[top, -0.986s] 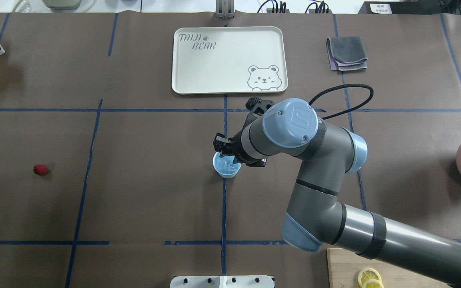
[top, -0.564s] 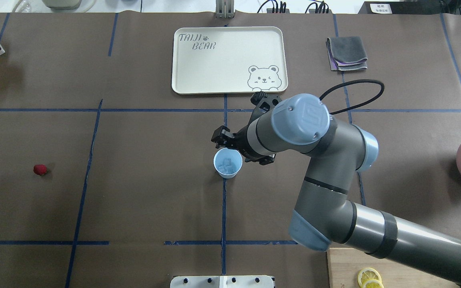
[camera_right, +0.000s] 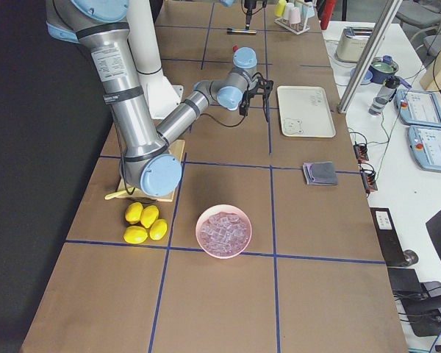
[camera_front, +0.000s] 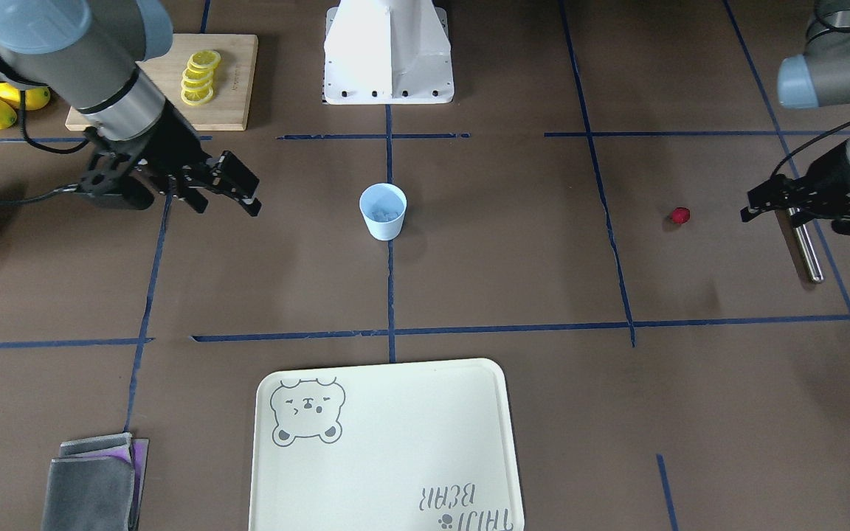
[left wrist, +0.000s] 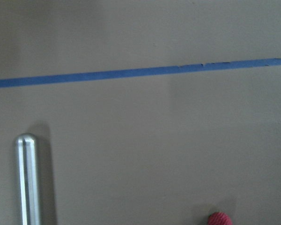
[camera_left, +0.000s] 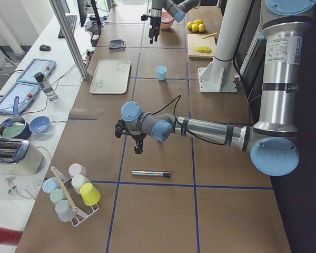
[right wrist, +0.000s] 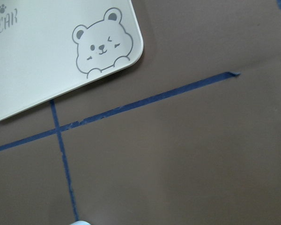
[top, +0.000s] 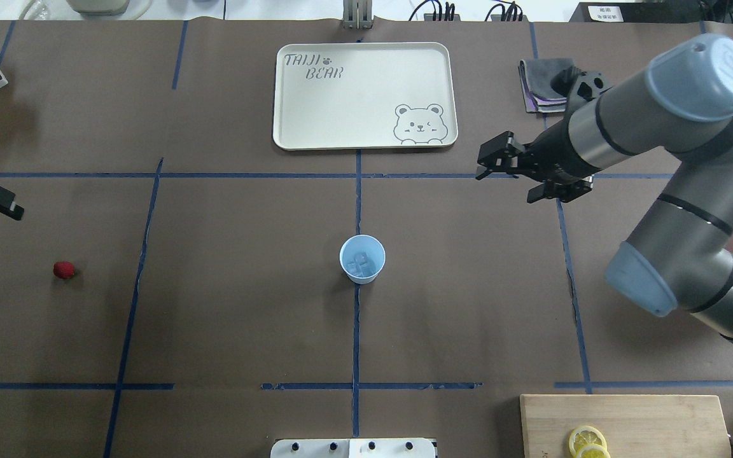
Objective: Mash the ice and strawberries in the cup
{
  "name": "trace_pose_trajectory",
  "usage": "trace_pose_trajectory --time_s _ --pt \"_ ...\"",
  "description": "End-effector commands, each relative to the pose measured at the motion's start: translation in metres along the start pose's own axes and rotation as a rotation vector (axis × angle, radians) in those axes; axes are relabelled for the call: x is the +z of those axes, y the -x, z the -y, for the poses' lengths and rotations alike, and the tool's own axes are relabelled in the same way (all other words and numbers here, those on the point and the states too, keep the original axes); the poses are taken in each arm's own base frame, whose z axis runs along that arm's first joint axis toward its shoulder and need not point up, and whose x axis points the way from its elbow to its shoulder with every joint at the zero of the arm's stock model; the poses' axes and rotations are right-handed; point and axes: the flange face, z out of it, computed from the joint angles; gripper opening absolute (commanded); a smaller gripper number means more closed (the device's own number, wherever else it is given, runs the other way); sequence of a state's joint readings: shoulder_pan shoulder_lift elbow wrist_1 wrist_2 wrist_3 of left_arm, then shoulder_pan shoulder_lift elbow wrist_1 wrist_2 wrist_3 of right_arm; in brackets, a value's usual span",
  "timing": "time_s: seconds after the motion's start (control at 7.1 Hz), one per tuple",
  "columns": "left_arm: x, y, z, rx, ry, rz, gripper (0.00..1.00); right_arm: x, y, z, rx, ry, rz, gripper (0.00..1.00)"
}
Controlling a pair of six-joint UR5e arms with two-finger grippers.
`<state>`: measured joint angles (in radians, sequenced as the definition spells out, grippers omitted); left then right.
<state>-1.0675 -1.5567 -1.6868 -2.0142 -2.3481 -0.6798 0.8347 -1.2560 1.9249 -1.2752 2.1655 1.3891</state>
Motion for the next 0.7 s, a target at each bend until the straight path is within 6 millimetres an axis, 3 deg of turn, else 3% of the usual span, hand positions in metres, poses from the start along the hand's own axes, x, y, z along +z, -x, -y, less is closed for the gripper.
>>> trace_pose_trajectory --time_s 0.0,0.14,0.56 --pt "0.05 -0.043 -0.036 -0.085 -0.026 0.003 1.0 -0.009 -0.023 0.014 -0.029 -0.013 -0.017 1.0" --pt "0.074 -0.062 -0.048 -0.118 -0.047 0.048 1.0 -0.009 -0.022 0.013 -0.03 -0.011 -0.014 1.0" --pt "0.088 -0.069 -0.058 -0.109 -0.035 0.065 1.0 -0.009 -0.022 0.014 -0.03 -0.016 -0.015 1.0"
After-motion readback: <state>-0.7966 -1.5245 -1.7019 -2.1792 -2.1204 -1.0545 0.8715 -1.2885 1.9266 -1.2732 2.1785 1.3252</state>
